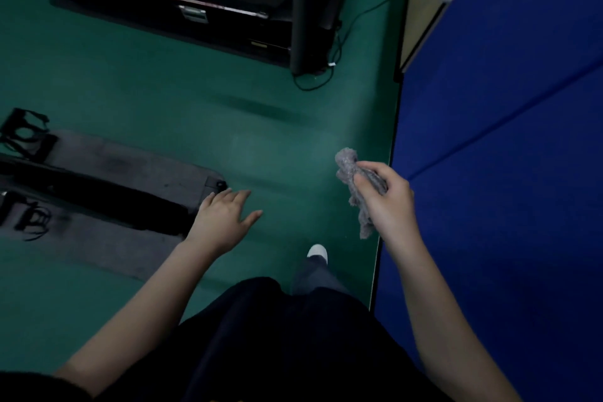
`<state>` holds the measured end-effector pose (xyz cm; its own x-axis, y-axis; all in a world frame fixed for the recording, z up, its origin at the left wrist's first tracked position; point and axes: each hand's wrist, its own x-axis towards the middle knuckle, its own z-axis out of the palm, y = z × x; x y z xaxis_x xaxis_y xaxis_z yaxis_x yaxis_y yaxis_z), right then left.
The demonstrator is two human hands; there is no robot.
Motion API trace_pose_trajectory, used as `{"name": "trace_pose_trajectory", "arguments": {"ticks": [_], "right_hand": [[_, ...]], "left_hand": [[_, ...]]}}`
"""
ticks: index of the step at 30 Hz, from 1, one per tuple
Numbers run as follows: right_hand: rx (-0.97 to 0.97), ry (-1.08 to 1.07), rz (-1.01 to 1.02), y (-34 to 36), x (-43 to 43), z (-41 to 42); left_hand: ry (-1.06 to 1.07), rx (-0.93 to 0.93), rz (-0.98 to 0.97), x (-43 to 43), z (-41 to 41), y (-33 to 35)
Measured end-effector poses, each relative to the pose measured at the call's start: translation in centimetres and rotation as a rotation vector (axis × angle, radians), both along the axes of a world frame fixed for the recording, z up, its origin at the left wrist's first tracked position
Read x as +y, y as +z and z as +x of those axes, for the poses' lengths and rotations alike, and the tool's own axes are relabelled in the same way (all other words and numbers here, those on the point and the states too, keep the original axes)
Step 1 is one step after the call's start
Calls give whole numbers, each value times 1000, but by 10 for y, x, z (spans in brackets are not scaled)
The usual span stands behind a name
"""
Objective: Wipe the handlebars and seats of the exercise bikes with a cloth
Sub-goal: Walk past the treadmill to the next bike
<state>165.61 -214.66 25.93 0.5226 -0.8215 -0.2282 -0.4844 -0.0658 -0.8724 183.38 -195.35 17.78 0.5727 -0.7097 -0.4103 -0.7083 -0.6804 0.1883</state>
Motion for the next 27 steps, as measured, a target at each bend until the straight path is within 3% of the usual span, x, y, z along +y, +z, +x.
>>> {"name": "trace_pose_trajectory", "arguments": {"ticks": [12,27], "right_hand": [[-13,39,56,-4,-123,41],[19,441,-57,7,-161,278]], "left_hand": [[210,-38,-29,-80,13,11],[507,-7,-84,-121,176,5]]}}
